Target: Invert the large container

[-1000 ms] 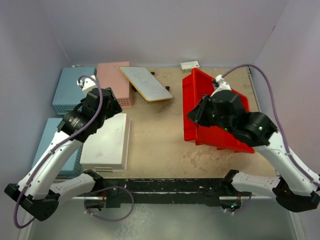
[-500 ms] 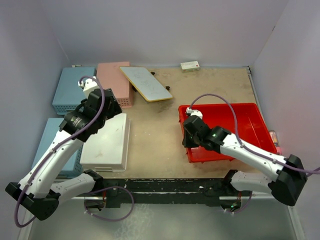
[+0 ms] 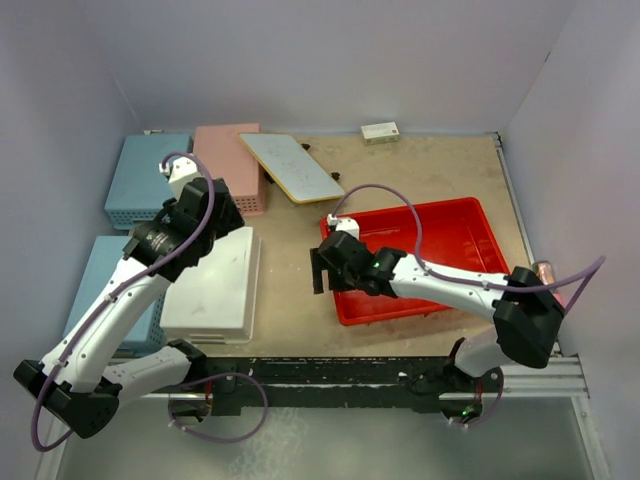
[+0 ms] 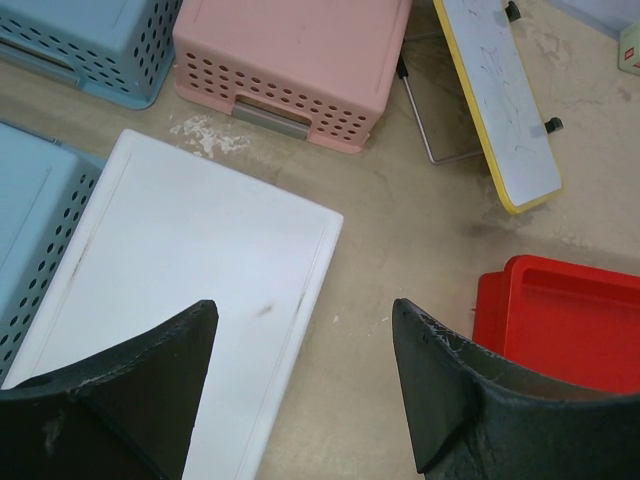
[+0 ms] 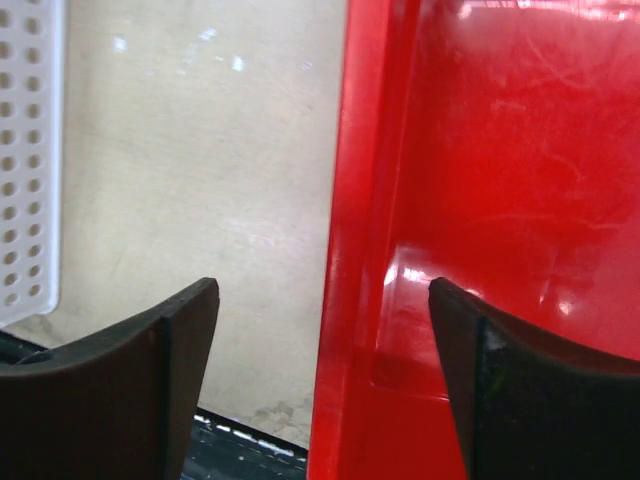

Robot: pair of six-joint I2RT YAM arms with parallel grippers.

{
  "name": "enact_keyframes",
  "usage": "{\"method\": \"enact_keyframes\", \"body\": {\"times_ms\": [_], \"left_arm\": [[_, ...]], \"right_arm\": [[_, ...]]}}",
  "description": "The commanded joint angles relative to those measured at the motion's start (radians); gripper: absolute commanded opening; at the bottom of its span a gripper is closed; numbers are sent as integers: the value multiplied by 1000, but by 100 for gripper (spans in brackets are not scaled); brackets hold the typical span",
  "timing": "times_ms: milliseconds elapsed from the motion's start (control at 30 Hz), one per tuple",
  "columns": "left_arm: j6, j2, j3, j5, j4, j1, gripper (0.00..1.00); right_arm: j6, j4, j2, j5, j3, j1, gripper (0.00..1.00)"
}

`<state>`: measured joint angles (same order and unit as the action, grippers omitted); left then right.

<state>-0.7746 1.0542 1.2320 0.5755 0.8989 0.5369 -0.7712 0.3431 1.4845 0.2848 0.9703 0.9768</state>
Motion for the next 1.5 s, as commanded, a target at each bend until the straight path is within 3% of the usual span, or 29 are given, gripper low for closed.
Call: {"method": "enact_keyframes", "body": {"times_ms": [0,200,467,533,667,767,933,1100,1367,1400,1467], "left_arm": [[0,-14,7,39,-17,-6,68],[0,-16,0,39,-31,-6,68],[6,-6,2,24,-42,-6,68],[8,-10,2,20,-41,-6,68],[11,-25,2,23,-31,-6,68],[9,-32,-9,18,-35,-6,68],[10,-31,-17,1,-44,-6,68],[11,-41,-18,-3,-45,-6,68],[12,-51,-22,-14,-45,-6,68],[12,-55,-22,-14,-44,-6,68],[12,-59,-22,-13,-42,-6,68]], "right_arm": [[-19,-23,-59,52,50,7,95],[-52,35,-36,163,94,7,99],[-55,185,167,233,291,14,98],[-68,172,187,248,280,14,90],[-88,165,207,260,262,14,62],[-84,141,217,257,247,14,49],[-60,108,248,186,245,14,44],[-59,103,260,166,235,14,27],[-23,131,330,204,277,13,27],[-20,131,329,207,278,13,24],[-19,145,326,213,288,13,7]]}}
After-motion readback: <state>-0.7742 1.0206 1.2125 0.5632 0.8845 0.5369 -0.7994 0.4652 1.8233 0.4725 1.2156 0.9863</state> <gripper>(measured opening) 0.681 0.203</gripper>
